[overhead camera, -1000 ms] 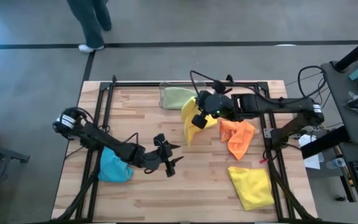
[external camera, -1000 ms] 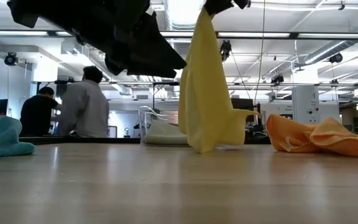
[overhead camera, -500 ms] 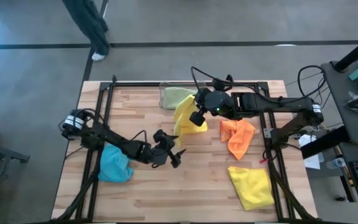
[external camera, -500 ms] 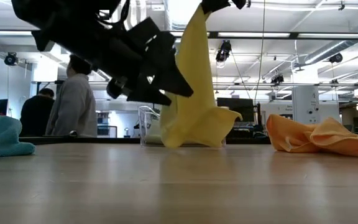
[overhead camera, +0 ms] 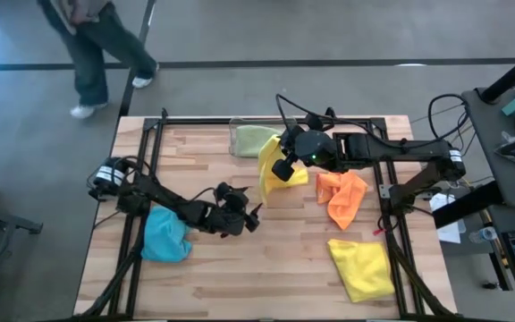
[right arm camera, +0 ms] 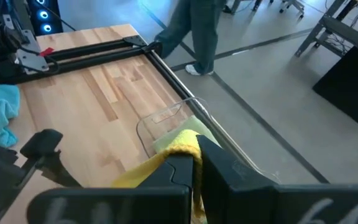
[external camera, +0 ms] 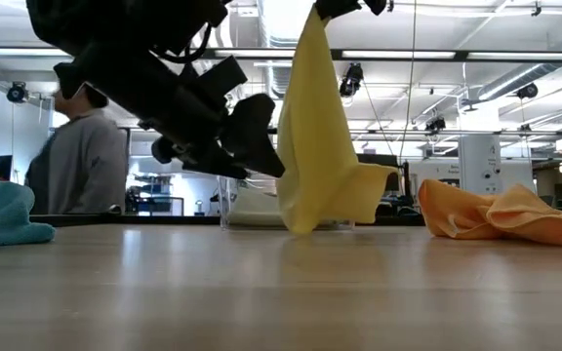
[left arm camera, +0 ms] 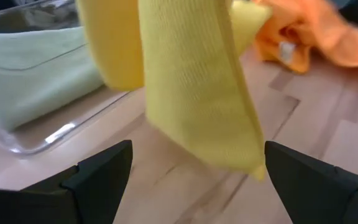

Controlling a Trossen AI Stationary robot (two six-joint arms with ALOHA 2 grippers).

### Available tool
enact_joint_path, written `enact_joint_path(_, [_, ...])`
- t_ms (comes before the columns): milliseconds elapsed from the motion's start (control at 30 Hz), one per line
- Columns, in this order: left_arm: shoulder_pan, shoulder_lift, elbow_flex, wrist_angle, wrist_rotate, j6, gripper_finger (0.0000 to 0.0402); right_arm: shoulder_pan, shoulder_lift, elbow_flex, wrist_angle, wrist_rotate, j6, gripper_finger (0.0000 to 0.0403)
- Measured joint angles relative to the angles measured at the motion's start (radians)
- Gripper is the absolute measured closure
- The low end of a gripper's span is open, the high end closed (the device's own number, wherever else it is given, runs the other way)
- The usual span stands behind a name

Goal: Fold microfiber towels
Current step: Fold the top yellow microfiber cloth

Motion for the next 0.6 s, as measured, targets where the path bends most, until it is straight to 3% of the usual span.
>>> enact_joint_path(267, [-0.010,0.013,0.001,0.074,0.023,-0.028,0.0054,0.000,0.000,0.000,0.000,-0.002,0.006,0.0394])
enact_joint_path(600, [-0.034,0.146,0.083,0.096,0.028,-0.029,0.0054,-0.001,0.000,-0.001,-0.001,0.000,0.026,0.0394])
